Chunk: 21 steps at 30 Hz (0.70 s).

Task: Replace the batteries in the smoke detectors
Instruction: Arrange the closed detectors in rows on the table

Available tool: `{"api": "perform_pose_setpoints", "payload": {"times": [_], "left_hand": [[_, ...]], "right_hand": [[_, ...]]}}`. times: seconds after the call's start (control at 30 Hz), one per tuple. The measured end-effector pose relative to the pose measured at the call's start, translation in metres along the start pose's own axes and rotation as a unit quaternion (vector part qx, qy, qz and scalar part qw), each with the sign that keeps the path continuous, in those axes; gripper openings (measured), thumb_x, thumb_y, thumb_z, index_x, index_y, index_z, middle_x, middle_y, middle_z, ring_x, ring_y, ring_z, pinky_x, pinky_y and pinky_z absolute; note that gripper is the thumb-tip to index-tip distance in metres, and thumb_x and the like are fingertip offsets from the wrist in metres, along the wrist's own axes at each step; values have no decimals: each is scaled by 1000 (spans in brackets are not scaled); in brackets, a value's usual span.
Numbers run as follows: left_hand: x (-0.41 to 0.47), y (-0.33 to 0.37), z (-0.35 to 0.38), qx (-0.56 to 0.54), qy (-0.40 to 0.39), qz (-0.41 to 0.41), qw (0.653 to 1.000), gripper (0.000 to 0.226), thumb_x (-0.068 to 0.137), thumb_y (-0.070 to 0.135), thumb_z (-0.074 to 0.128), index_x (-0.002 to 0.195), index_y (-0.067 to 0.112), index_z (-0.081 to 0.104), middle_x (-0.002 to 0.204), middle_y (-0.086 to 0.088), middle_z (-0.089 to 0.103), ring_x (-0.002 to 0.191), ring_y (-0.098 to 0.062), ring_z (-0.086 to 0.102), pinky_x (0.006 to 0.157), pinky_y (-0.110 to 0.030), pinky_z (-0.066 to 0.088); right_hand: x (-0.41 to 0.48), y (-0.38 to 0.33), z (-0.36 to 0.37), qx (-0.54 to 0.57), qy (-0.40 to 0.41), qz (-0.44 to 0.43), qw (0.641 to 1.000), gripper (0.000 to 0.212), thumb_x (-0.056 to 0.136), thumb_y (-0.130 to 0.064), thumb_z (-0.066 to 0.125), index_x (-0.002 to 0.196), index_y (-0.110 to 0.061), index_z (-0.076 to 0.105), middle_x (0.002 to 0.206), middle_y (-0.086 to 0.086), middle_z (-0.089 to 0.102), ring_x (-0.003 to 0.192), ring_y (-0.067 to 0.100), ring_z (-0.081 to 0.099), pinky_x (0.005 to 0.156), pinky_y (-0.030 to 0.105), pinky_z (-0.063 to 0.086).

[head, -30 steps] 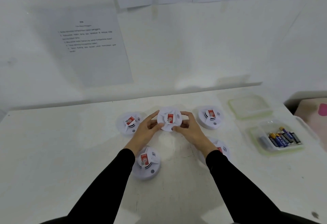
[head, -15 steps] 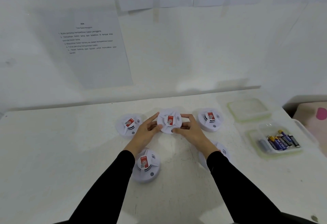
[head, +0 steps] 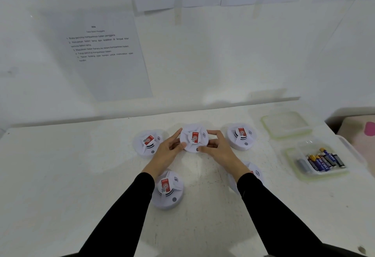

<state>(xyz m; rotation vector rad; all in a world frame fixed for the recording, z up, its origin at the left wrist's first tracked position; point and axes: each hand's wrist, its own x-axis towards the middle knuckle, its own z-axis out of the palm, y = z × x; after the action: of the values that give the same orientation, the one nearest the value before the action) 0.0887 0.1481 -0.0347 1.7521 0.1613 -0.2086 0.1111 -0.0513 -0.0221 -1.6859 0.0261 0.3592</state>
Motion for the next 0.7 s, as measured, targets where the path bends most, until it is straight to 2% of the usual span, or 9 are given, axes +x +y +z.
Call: {"api": "perform_pose_setpoints", "payload": {"times": [0.13,0.27,0.37,0.47,0.57,0.7], "left_hand": [[0,0,0,5,2,1,1000,58,95,27,63,148,35,40,128,6,64,114,3,56,84,-9,43],[-1,0,1,7,3,2,1000,57,96,27,63,147,35,40,125,10,64,111,8,55,79,-3,45],[-2,0,1,-1,3,1,1000,57,96,26,62,148,33,40,120,17,64,109,12,55,79,-3,45],[-2,1,1,0,3,1,1000,56,96,26,62,147,33,41,118,19,64,108,13,55,79,-3,44],[-2,0,1,1,3,-3,1000,56,95,27,63,147,35,42,117,21,64,107,14,55,81,-4,45],[-3,0,2,-6,6,-3,1000,55,95,25,64,145,35,43,117,21,64,103,17,56,80,-2,45]], "right_hand": [[1,0,0,2,-1,2,1000,61,74,-10,80,122,-28,47,107,6,67,97,17,67,85,30,55],[0,0,-1,0,-5,4,1000,59,76,-10,79,122,-28,48,107,6,67,98,18,66,86,31,55],[-2,-3,-4,-6,-13,14,1000,44,87,-11,65,125,-27,49,109,8,65,89,14,61,78,22,48],[-1,-3,-5,-5,3,37,999,33,92,-17,53,124,-27,51,105,5,66,81,14,56,79,26,46],[2,-1,-4,-2,20,35,999,22,96,-25,54,118,-26,53,104,8,67,78,15,56,77,27,47],[3,1,-5,-12,20,25,999,20,99,-27,52,118,-23,53,97,8,65,72,12,56,68,23,46]]}}
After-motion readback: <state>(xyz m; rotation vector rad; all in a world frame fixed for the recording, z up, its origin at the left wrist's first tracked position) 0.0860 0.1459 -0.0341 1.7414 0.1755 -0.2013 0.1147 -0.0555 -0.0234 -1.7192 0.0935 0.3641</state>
